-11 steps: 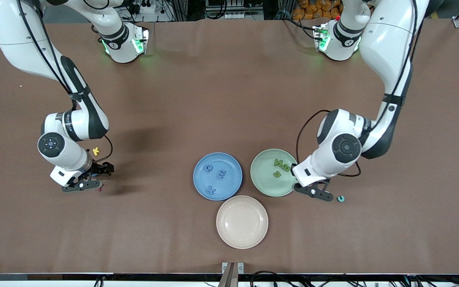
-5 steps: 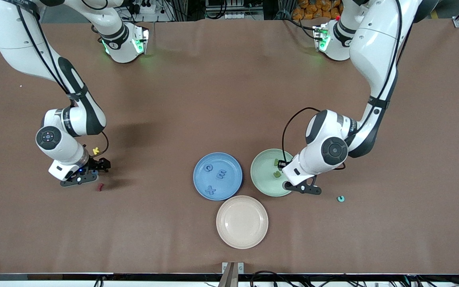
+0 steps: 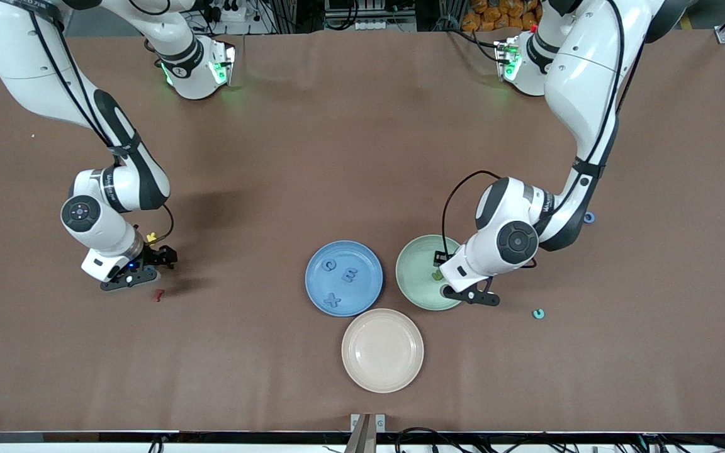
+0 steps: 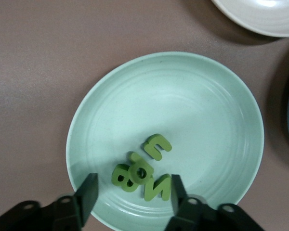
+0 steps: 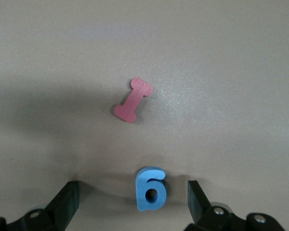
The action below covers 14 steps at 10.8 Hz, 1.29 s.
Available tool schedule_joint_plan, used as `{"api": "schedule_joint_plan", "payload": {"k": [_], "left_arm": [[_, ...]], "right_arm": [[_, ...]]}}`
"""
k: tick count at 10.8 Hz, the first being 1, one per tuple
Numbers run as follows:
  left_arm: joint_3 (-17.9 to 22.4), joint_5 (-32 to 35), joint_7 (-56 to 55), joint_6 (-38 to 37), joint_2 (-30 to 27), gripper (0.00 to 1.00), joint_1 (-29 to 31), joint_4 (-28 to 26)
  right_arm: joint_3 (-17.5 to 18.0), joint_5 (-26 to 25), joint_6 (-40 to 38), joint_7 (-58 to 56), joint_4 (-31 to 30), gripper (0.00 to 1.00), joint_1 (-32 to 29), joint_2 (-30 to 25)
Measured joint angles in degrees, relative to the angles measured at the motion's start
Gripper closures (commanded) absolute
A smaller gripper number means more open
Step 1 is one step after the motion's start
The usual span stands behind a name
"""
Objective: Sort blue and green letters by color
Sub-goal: 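Grasp the blue 6 with the right gripper while the left arm retracts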
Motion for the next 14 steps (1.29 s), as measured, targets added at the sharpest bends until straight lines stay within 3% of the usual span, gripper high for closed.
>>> {"api": "schedule_joint_plan", "payload": {"k": [1,2,3,6,10,12,14], "left_arm": [[0.1,0.0,0.0,0.0,0.0,0.0,0.0,0.2],[0.2,0.0,-0.1,0.0,-0.1,0.0,0.1,0.3],[1.0,0.0,-0.3,-0.1,-0.3,0.0,0.1,0.4],[3.9,0.0,-0.5,-1.5,-1.2,0.0,3.0,0.4],[4.1,0.0,0.7,-2.4,-2.1,0.0,13.5,-0.2],[4.0,0.5,2.7,-2.4,-2.1,0.0,15.6,-0.6],[3.8,0.6,5.4,-2.4,-3.3,0.0,16.3,-0.8]], "right_arm": [[0.0,0.0,0.0,-0.1,-0.1,0.28,0.0,0.0],[0.0,0.0,0.0,-0.1,-0.1,0.77,0.0,-0.1],[0.0,0.1,0.0,-0.1,-0.1,1.0,0.0,-0.1],[0.2,0.1,0.0,-0.1,-0.6,1.0,0.0,-0.7],[0.1,0.1,0.0,-0.2,-0.6,1.0,-0.4,-1.0],[0.1,0.3,0.1,-0.2,-0.6,1.0,-0.5,-1.2],[1.2,3.8,0.2,-0.4,-0.5,1.0,-0.1,-1.8]]}}
